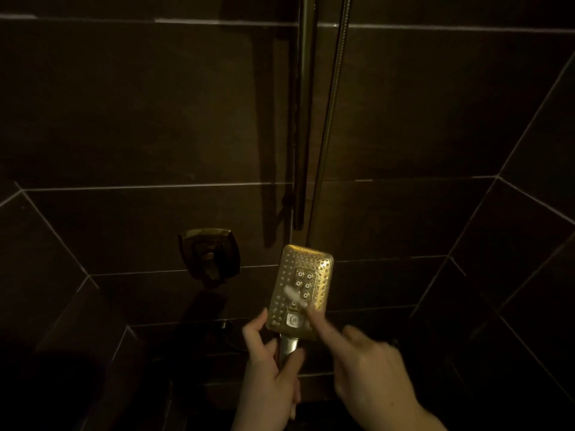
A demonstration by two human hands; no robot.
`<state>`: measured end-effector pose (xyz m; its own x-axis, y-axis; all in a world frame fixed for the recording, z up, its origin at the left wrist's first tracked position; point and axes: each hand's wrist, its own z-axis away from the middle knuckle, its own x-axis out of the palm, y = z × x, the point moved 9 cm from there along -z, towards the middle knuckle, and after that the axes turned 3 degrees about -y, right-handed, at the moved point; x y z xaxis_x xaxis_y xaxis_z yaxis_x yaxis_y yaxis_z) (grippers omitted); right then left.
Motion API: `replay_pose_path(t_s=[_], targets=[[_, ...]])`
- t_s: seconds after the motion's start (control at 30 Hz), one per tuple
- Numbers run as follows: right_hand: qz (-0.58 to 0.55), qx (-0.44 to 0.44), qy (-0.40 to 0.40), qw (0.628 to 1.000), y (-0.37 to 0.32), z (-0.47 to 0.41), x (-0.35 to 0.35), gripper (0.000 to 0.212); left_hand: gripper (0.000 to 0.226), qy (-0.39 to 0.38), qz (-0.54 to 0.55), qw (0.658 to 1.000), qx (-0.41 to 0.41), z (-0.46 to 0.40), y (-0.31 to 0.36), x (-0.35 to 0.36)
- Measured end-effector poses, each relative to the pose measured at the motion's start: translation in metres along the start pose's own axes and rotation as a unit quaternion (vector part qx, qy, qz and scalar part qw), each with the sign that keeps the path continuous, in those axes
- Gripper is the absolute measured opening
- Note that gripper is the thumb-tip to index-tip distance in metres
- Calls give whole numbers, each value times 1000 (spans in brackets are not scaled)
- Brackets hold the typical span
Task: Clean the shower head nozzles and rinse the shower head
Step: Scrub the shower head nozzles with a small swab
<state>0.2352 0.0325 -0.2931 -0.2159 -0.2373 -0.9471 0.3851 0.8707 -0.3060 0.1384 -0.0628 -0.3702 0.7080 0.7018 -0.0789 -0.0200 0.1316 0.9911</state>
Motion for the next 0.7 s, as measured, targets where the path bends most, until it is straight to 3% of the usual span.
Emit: replay_pose_path(t_s=[0.07, 0.17, 0.23, 0.33, 0.47, 0.63, 0.7], targets=[[19, -9, 6, 1000, -4, 4, 5, 114, 92, 10, -2, 1000, 4, 0, -1, -1], [25, 55, 87, 994, 24, -12, -22, 106, 90, 22, 12, 1000, 9, 1, -2, 3], [11, 49, 125, 991, 25, -16, -29, 101, 93, 36, 13, 999, 9, 1, -4, 7], [-32, -5, 83, 996, -4, -15, -9, 96, 106, 65, -2, 998, 17, 1, -8, 6], [-44, 52, 151, 986, 19, -21, -25, 93, 112, 88, -6, 996, 32, -2, -13, 9], [-88, -18, 107, 990, -15, -19, -4, 89, 104, 75, 44, 995, 38, -4, -13, 14], [-77, 10, 135, 988, 0, -21, -11, 90, 113, 74, 4, 997, 37, -5, -13, 17]])
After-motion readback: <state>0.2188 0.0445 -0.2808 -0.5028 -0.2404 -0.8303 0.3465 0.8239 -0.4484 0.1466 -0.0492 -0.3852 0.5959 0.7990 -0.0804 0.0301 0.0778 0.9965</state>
